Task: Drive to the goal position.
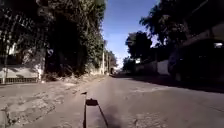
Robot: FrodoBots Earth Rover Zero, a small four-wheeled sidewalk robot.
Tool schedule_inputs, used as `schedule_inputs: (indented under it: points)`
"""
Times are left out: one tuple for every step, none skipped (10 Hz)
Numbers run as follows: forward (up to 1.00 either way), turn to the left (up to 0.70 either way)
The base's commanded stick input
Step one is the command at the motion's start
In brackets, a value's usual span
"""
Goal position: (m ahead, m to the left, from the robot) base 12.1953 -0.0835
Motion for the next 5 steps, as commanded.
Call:
schedule_inputs:
  points:
    - [1.00,0.00]
    - [1.00,-0.07]
    - [1.00,-0.04]
    - [1.00,-0.01]
    - [1.00,0.00]
